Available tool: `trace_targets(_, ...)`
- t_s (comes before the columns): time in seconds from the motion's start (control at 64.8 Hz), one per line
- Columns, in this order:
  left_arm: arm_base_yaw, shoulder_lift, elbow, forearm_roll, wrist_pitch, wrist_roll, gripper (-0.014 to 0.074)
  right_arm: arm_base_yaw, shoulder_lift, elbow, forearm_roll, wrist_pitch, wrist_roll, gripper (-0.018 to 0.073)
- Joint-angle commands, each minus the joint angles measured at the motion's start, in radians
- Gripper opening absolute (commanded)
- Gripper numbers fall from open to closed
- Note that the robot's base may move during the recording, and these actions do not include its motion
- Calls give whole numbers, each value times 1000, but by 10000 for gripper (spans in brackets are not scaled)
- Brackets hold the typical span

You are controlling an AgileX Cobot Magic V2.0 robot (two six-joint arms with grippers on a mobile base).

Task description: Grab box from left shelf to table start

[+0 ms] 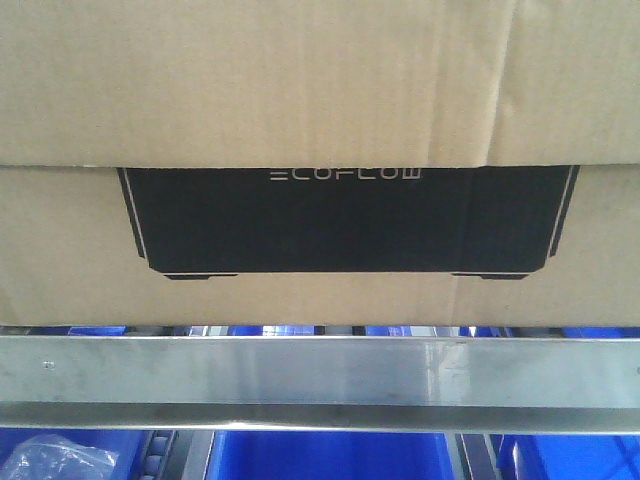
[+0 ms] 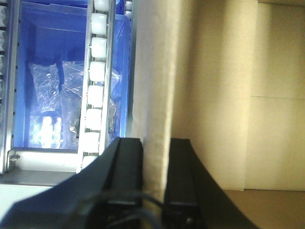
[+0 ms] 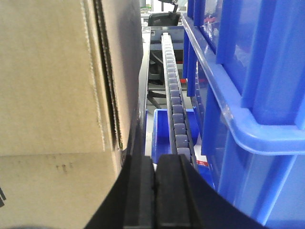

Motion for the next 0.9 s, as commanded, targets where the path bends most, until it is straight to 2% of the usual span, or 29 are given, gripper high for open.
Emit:
trace_targets(0.0,0,-31,-35,-4,-41,-6,-102,-7,-14,-18,4,-95,-8,50)
trace_targets(0.664,0,-31,-35,-13,-41,-6,-102,-7,-14,-18,4,-96,-8,50)
trace_targets(0.88,-1,-31,-35,-18,-41,-6,-102,-7,-14,-18,4,-169,-8,50)
